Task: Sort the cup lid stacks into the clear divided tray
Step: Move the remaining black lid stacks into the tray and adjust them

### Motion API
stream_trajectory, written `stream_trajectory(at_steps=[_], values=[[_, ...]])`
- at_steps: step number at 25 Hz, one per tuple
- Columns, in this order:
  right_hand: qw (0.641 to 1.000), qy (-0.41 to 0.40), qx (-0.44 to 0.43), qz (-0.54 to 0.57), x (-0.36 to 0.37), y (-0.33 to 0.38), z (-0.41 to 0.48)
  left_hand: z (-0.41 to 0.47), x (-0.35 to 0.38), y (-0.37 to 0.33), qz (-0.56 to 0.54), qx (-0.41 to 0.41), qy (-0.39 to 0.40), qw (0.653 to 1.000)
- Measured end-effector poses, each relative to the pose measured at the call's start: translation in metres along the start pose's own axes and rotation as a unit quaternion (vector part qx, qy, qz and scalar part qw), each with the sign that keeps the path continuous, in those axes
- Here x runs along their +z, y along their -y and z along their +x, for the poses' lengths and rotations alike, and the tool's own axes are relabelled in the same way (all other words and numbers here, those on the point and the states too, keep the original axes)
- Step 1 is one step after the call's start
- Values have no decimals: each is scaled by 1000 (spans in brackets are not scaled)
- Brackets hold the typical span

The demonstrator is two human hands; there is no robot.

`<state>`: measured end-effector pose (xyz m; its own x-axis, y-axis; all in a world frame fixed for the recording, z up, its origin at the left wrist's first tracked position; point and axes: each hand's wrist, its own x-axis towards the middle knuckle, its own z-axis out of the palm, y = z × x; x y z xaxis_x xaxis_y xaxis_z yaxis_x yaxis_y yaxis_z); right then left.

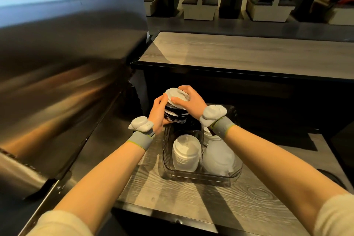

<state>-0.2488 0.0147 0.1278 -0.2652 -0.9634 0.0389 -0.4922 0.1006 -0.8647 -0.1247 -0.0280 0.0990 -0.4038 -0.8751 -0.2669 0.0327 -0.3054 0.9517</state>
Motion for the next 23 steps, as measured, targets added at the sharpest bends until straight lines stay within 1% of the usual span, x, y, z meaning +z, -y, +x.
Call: stream_trajectory(at_steps=[2, 6, 8, 9, 10, 11, 13, 14, 16, 18, 19, 20, 22, 23], values=[[999, -2, 27, 35, -4, -2, -4, -3, 6, -2, -9, -4, 0, 1000], [991, -9, 52, 124, -29, 0, -14, -7, 24, 0, -3, -9, -3, 1000], [988, -53, 56, 133, -44, -6, -15, -5, 30, 1, 2, -8, -18, 1000], [988, -90, 62, 112, -51, -13, -15, -3, 33, 2, 4, -4, -25, 1000], [988, -116, 79, 64, -59, -23, -15, -1, 35, 3, 6, -1, -29, 1000], [987, -118, 109, -5, -66, -35, -16, 1, 35, 3, 8, 2, -32, 999], [972, -62, 168, -150, -73, -61, -21, 5, 35, 3, 15, 6, -41, 999], [959, -27, 182, -214, -72, -72, -24, 7, 35, 4, 19, 5, -45, 999], [930, 36, 175, -322, -66, -90, -26, 8, 35, 5, 21, 2, -47, 999], [903, 76, 159, -392, -59, -98, -27, 9, 36, 7, 22, -4, -48, 999], [903, 67, 151, -396, -58, -99, -26, 9, 35, 9, 22, -7, -49, 999], [920, 35, 138, -366, -58, -95, -24, 10, 35, 10, 20, -10, -50, 998], [973, -45, 70, -215, -58, -79, -20, 10, 36, 12, 23, -14, -47, 999], [990, -53, 23, -133, -57, -67, -19, 10, 38, 12, 29, -17, -44, 998]])
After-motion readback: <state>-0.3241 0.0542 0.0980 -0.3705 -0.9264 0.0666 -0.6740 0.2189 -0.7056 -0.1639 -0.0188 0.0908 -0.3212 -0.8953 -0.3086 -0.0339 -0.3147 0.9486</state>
